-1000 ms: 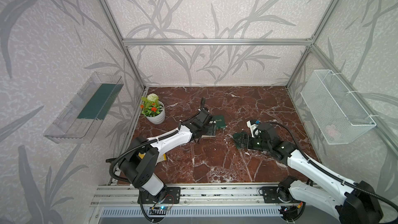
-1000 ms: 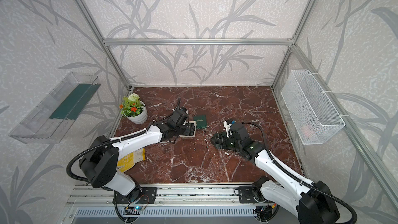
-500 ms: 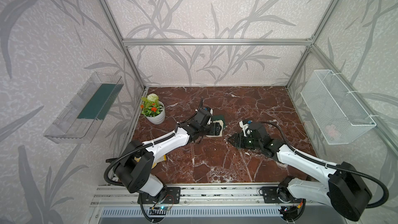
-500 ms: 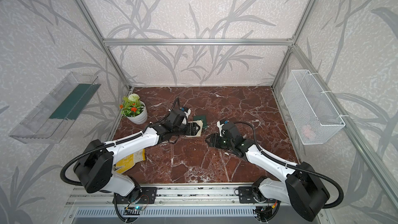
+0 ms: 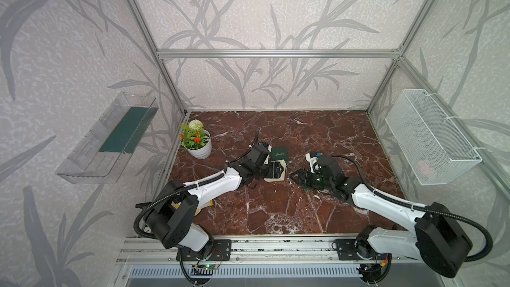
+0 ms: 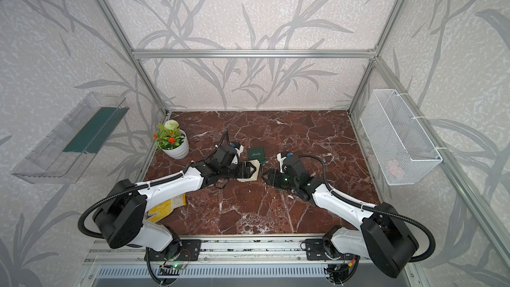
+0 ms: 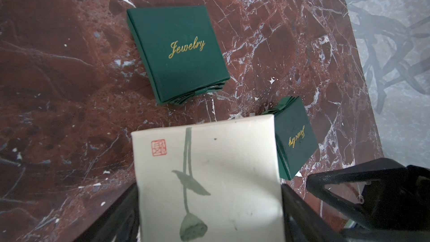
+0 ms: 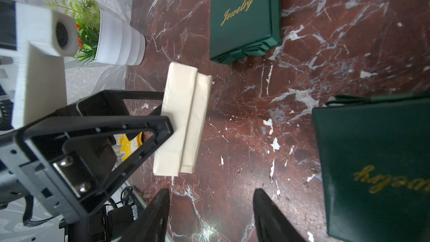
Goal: Take the rings out of the lift-off lid box
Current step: Open the lid on the jewelry box.
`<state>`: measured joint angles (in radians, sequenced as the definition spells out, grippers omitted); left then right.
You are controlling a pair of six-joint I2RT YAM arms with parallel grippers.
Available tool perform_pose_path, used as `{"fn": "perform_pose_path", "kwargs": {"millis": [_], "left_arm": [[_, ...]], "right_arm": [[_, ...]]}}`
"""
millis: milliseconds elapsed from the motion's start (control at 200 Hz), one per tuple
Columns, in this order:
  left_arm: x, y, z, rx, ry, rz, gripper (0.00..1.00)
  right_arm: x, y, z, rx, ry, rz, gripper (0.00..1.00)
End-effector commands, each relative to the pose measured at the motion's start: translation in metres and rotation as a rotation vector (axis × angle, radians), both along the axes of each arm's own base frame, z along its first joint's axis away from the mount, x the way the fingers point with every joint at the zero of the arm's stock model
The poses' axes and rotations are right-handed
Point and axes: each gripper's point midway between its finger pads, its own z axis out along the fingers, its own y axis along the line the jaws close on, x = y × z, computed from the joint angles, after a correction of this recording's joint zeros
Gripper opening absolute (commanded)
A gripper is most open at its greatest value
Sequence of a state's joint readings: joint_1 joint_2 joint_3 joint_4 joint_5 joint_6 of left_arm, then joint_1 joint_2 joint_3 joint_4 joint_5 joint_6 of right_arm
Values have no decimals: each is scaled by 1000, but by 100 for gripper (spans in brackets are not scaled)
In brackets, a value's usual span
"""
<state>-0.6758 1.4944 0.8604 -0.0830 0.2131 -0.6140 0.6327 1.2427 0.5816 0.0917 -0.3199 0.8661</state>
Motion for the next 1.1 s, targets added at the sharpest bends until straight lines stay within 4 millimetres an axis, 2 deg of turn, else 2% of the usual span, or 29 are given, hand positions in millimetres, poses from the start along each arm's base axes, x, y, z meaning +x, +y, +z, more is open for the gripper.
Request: {"fn": "perform_pose_path", "kwargs": {"millis": [0, 245, 360, 1095], "left_arm": [[-3, -5, 16, -58, -25, 1, 83], [-7, -8, 15, -63, -25, -5, 83], [-7, -11, 13, -64, -18, -9, 83], [-17, -23, 16, -105, -13, -53, 81]], "right_arm": [[3, 3, -2, 3, -3, -14, 58], [2, 9, -11, -8, 18, -9, 57], [2, 11, -10, -4, 18, -11, 53], [3, 17, -14, -26, 25, -4, 53]]}}
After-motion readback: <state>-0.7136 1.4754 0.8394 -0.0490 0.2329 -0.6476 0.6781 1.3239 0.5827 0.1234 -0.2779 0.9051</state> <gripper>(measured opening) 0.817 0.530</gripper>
